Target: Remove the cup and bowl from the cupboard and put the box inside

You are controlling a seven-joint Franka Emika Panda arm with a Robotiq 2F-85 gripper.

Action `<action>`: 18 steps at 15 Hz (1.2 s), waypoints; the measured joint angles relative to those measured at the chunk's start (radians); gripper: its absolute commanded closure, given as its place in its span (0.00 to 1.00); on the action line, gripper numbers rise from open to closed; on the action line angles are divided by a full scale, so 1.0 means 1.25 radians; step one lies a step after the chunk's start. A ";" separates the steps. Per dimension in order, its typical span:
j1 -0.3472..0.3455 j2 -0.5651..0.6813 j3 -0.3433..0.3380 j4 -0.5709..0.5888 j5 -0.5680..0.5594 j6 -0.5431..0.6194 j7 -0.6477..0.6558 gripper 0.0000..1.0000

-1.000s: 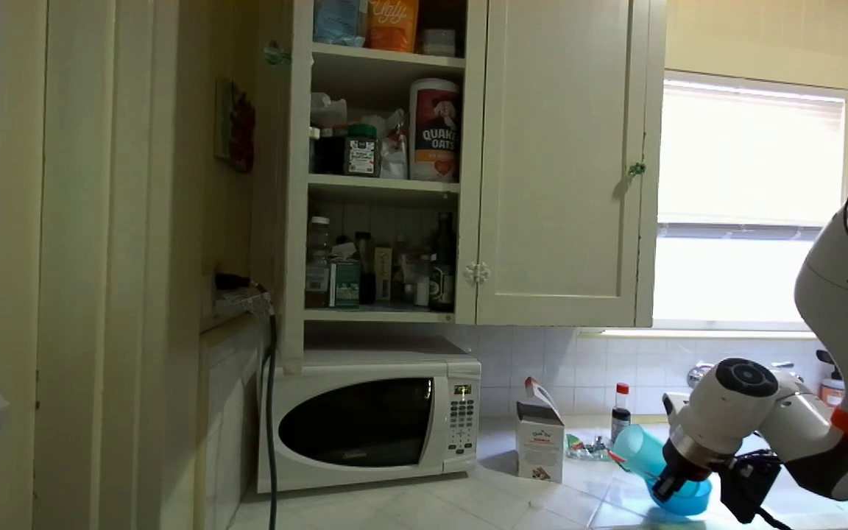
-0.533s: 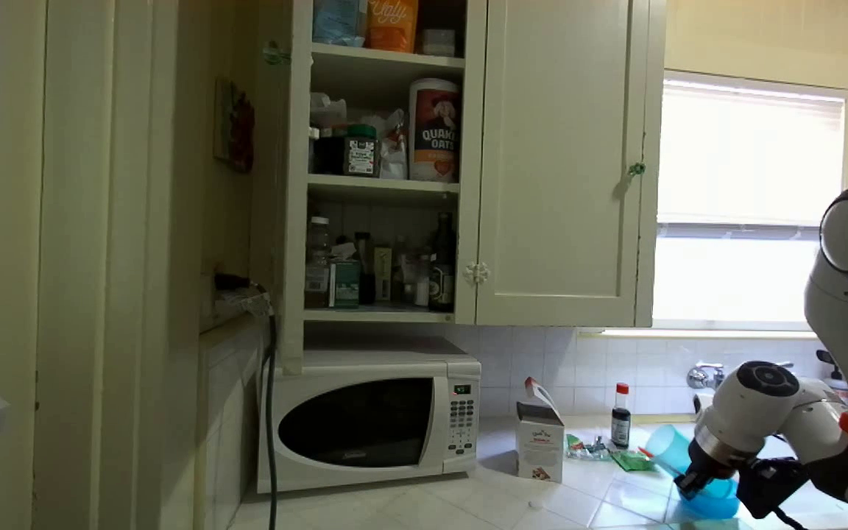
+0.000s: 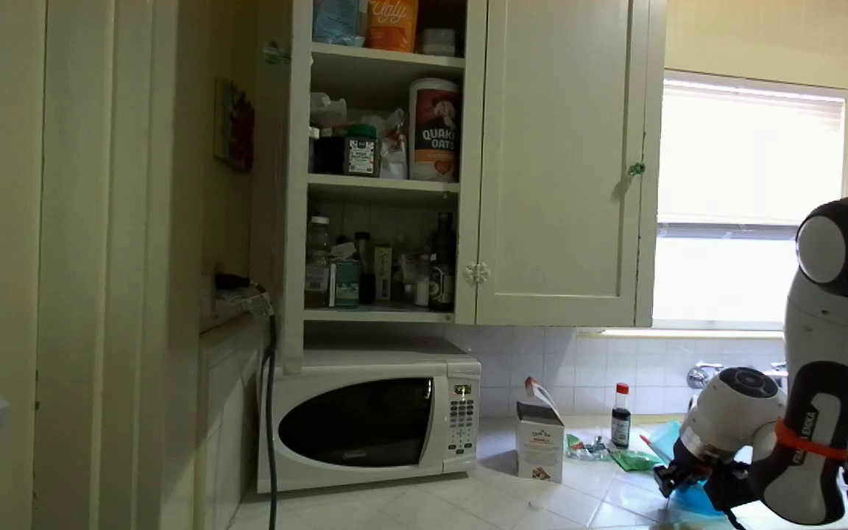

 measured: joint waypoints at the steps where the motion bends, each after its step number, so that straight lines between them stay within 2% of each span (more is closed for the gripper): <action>1: 0.000 -0.007 0.010 -0.002 0.000 -0.009 0.010 0.19; 3: 0.014 -0.036 0.020 -0.027 0.106 -0.029 -0.057 0.03; 4: 0.028 -0.060 0.014 -0.031 0.121 -0.052 -0.067 0.00; 7: 0.086 -0.170 -0.038 -0.028 0.090 -0.164 -0.031 0.00; 9: 0.097 -0.238 -0.035 -0.035 0.038 -0.217 -0.005 0.00; 12: 0.119 -0.291 -0.003 -0.073 0.021 -0.224 -0.015 0.00; 18: 0.199 -0.295 0.068 -0.093 0.020 -0.189 -0.083 0.00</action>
